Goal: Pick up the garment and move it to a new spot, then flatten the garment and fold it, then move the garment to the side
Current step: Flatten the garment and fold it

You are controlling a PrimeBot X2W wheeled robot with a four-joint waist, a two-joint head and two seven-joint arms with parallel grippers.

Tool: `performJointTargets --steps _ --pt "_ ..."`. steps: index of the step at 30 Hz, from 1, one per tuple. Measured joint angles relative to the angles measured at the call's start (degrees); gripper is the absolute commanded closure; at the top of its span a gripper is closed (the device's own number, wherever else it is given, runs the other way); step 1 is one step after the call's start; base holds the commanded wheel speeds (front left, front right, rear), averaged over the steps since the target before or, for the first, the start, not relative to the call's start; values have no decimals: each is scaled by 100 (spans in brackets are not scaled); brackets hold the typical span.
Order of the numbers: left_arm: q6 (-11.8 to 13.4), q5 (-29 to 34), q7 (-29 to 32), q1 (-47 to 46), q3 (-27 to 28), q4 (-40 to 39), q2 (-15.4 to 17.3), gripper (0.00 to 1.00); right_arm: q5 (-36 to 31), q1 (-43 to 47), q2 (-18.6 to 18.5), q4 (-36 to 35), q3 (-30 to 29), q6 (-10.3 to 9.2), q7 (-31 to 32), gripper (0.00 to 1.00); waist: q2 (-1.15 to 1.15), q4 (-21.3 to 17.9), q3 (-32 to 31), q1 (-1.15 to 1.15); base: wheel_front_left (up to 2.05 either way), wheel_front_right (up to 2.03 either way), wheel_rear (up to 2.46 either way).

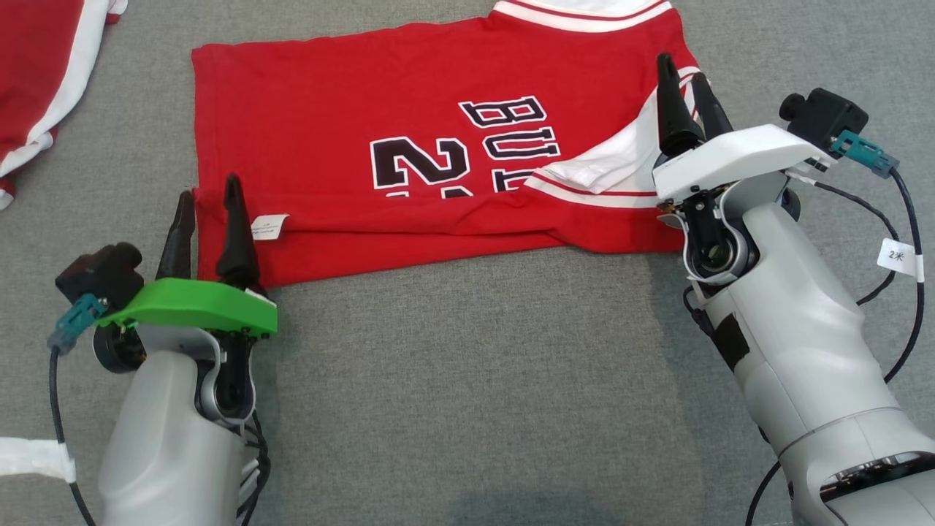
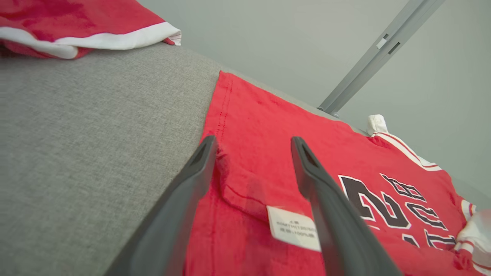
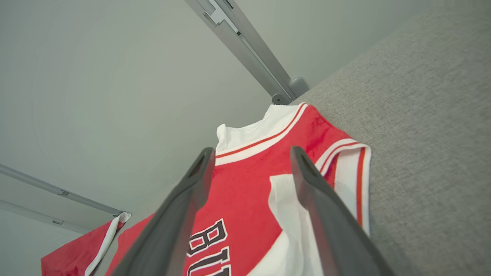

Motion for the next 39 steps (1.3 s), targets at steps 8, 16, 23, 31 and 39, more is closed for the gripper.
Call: performJointTargets --steps 8,16,23,31,39 --pt "131 -130 112 998 145 -613 27 0 -758 254 -376 -615 -24 0 -109 0 0 -52 -216 0 0 0 0" --pt "554 -443 860 1647 288 -1033 76 0 -1731 1500 -426 -1862 -381 0 -114 0 0 -201 -445 0 0 0 0" --pt "814 -686 1203 1711 465 -1276 113 13 -2204 2321 -286 -2449 -380 0 -31 0 0 -432 -440 0 0 0 0" --pt "889 -717 1160 1663 527 -1308 179 100 -2795 2916 -154 -2471 -610 0 457 0 0 -615 -332 0 0 0 0" --pt "888 -593 759 1551 577 -1466 269 100 -2877 2889 -38 -2081 -644 0 661 0 0 -535 -296 0 0 0 0"
